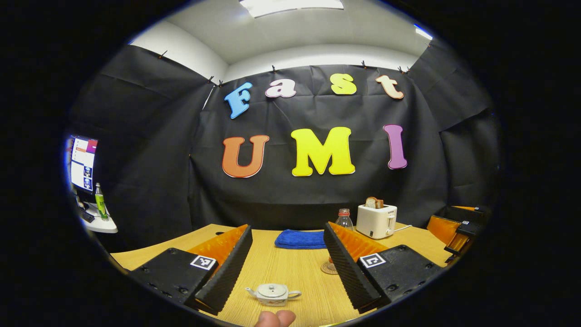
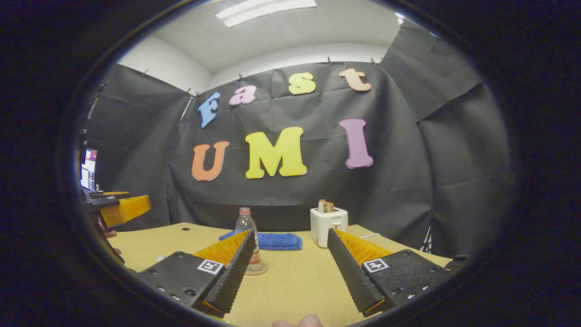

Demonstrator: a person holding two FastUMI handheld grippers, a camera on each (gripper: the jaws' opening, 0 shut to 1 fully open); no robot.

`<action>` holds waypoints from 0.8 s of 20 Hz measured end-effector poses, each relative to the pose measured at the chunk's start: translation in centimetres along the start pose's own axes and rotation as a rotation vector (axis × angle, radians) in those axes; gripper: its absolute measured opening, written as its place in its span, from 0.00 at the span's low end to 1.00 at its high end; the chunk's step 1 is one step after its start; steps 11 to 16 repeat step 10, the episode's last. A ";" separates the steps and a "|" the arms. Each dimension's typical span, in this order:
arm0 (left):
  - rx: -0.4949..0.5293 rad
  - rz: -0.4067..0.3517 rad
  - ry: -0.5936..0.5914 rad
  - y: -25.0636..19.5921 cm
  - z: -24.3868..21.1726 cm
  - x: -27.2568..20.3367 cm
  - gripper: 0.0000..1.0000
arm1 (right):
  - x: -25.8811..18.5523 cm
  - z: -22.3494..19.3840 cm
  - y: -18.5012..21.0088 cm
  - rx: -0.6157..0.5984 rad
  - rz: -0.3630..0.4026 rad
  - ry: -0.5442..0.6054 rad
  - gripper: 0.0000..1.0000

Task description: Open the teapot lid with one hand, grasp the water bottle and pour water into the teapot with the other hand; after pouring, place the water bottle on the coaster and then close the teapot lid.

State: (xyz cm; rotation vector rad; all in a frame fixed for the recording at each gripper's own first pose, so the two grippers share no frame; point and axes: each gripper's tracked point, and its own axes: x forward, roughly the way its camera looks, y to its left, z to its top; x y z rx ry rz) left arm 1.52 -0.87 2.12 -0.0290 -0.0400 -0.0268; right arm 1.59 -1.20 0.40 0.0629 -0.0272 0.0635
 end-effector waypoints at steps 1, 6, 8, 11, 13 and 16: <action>-0.005 -0.001 0.006 0.1 -0.2 -0.3 0.99 | -0.2 0.1 0.6 -0.008 0.011 0.000 0.96; -0.036 0.004 0.003 1.3 0.2 -0.5 0.99 | -1.3 0.3 2.6 -0.012 0.056 -0.009 0.95; -0.042 0.013 0.023 1.7 -0.1 -0.7 0.99 | -1.3 -0.5 2.6 0.005 0.054 0.013 0.96; -0.053 0.004 0.015 1.5 0.2 -0.8 0.99 | -1.2 -0.8 2.7 0.018 0.058 0.031 0.96; -0.053 0.004 0.015 1.5 0.2 -0.8 0.99 | -1.2 -0.8 2.7 0.018 0.058 0.031 0.96; -0.053 0.004 0.015 1.5 0.2 -0.8 0.99 | -1.2 -0.8 2.7 0.018 0.058 0.031 0.96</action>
